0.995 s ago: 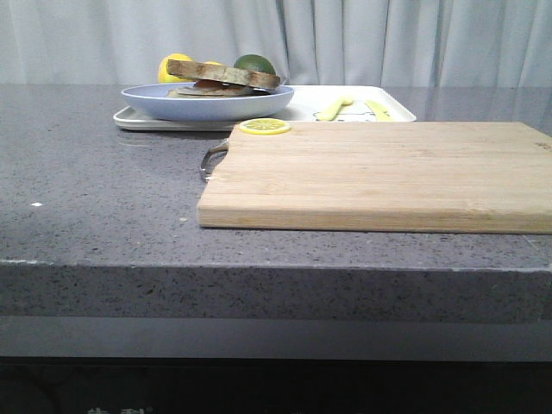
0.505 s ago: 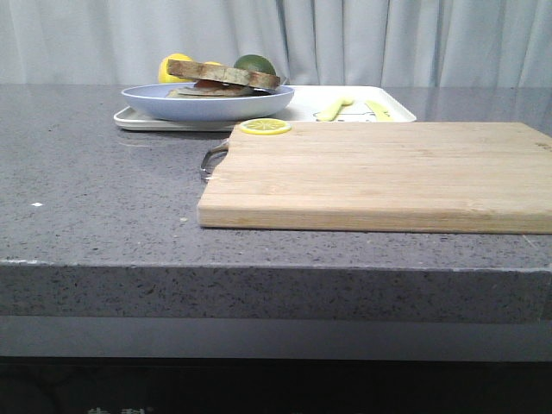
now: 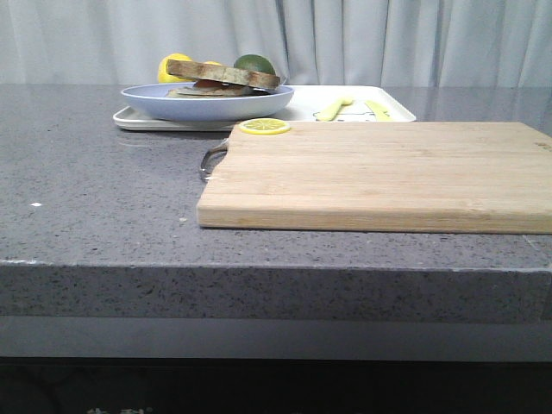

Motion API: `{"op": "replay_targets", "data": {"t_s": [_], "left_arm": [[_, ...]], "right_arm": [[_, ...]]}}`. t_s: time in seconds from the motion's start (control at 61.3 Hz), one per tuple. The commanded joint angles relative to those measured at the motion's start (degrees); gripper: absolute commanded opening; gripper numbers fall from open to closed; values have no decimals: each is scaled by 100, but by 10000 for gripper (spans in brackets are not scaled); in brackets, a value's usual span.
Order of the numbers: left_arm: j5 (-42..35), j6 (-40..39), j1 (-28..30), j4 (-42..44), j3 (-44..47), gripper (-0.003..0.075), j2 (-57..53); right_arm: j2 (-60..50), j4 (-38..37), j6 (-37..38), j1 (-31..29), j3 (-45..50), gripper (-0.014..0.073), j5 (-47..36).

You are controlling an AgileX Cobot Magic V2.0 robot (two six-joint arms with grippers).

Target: Place bread and move sandwich to tray

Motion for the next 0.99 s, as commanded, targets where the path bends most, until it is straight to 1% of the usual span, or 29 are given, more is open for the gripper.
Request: {"op": "replay_targets", "data": {"t_s": [0.0,0.424,0.505,0.636,0.783,0.88,0.978], "left_arm": [[-388,-68,-40,-94,-146,-18,8],[-355,-68,-40,-104,-146,-18,8],[-519,-68,-97,-120,-39,-18,-175],[-1056,-68,-64,-120,457,-18,-700],[-1937,-68,385,-120,1397,-18,-1741],[-2150,-68,644,-72,1980,-18,-2344],[-2455,-68,733,-58,2562,-18,-2677]], "right_arm": [[-27,-41,0,-9,-151,-66,-358],[-27,-28,0,-9,-151,-67,-345],[-27,-28,0,-9,-151,-67,-338],[-27,-28,0,-9,-151,-67,-338],[-27,-28,0,-9,-151,-67,-338],[-27,-28,0,-9,-151,-67,-338],[-27,-28,0,-9,-151,-67,-338]]}}
